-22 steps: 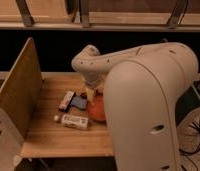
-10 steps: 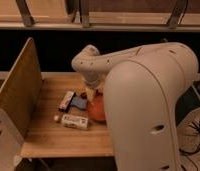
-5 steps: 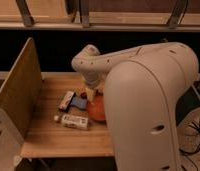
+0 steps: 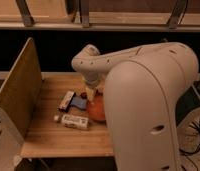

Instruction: Place the ceramic cup in the ceramic bowl

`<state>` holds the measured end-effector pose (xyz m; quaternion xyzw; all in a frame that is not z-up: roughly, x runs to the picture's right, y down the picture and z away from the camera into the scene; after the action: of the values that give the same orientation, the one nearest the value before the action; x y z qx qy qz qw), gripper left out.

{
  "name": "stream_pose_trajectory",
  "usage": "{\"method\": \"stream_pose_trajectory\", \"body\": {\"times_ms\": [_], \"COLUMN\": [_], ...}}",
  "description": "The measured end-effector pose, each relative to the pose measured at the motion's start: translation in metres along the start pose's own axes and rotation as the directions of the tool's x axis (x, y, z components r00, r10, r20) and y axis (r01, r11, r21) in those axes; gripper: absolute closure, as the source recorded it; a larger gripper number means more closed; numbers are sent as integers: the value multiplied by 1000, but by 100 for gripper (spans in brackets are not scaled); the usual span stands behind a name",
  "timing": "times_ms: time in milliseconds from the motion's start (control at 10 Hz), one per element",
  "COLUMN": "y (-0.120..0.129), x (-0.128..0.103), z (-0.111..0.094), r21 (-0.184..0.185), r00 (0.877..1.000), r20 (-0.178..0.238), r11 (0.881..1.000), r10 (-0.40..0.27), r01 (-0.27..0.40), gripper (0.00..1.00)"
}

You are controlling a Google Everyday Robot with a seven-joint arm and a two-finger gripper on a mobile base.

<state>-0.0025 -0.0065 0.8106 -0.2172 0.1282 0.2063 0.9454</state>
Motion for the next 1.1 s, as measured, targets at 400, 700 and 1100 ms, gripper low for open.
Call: {"method": "stream_pose_trajectory", "body": {"times_ms": [400, 700, 1100], "y": [-46, -56, -49], "x": [27, 43, 40], "z": [-11, -5, 1], "r21": [23, -18, -42], "r00": [996, 989, 989], "r20": [12, 26, 22], "r11": [996, 989, 989], "r10": [90, 147, 144], "r01": [-90, -147, -143], "gripper": [20, 20, 20]}}
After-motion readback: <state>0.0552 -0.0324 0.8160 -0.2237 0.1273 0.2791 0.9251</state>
